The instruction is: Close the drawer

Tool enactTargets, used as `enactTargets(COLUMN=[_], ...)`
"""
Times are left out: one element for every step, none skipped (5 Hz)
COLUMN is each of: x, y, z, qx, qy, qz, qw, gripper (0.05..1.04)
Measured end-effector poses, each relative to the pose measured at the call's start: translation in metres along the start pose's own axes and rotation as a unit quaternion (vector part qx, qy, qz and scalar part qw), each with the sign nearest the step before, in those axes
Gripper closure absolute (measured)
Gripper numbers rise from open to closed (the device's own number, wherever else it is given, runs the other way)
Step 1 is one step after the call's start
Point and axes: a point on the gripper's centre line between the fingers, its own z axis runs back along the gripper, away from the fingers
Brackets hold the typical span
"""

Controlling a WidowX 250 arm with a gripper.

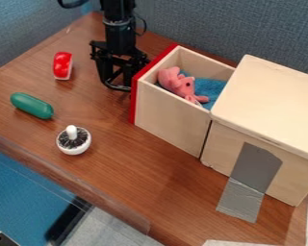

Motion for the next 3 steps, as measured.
enactTargets(x=[-0.002, -0.009, -0.014], y=[-0.003, -0.014, -0.028], z=[-0.003, -0.007, -0.008], qx=[-0.002, -0.004, -0.003], qy=[0.002, 0.011, 0.013], qz=[0.002, -0.003, -0.004], qw=[1.0000, 0.9999, 0.9999], gripper=[0.727, 0.919, 0.953])
